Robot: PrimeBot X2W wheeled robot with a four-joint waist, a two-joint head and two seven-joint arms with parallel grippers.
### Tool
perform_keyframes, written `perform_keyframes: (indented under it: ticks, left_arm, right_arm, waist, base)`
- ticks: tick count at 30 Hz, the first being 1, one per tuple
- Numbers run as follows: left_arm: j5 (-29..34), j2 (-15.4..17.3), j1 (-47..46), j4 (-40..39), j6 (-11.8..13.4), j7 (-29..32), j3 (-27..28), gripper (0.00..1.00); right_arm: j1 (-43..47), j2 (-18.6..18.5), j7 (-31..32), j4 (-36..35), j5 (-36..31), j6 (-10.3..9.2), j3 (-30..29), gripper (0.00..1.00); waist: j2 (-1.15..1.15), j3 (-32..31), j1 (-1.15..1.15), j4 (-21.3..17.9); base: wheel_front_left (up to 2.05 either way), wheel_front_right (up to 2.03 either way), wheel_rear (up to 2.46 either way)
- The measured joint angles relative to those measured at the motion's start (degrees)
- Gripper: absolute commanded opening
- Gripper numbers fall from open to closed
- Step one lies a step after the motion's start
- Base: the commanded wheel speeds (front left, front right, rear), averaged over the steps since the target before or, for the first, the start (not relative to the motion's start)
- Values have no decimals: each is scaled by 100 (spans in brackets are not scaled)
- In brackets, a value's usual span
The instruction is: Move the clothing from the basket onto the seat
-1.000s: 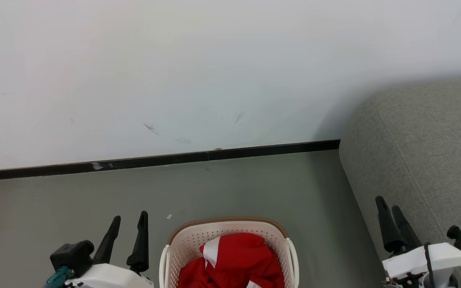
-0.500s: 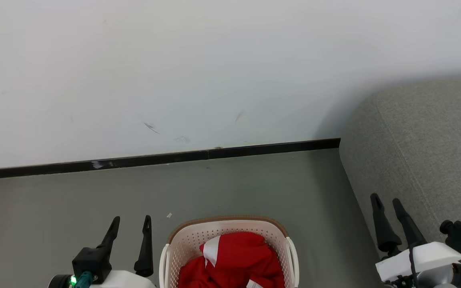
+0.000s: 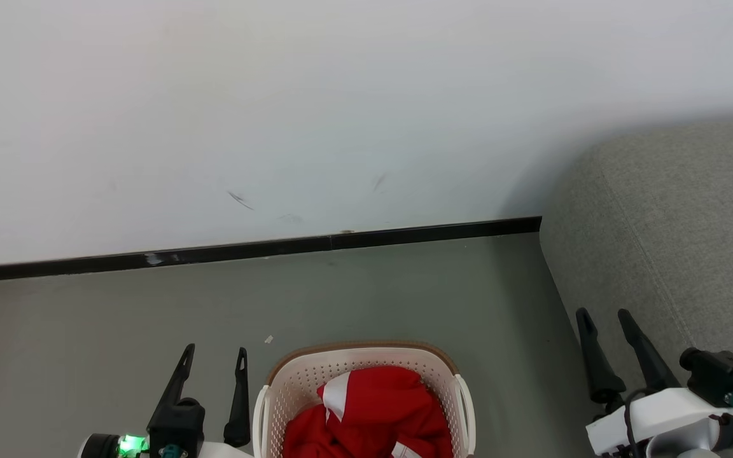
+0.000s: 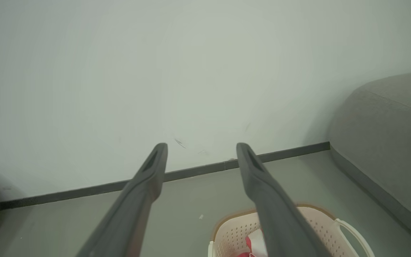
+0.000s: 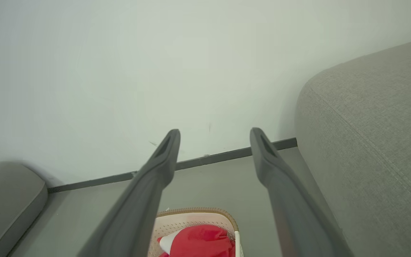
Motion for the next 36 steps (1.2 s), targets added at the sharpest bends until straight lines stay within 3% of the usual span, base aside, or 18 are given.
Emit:
perform_keyframes:
  ticks: [18, 36]
  left_arm:
    - [-24, -2, -32, 249, 257, -5, 78, 100]
    - [-76, -3, -164, 309, 310, -5, 76, 100]
  right_arm:
    - [-63, -1, -1, 13, -79, 0, -77, 100]
    - [-75, -1, -1, 25, -97, 0, -71, 100]
  waist:
    - [0, 56, -1, 14]
    - [0, 47, -1, 25]
  base:
    - [0, 0, 0]
    - [0, 0, 0]
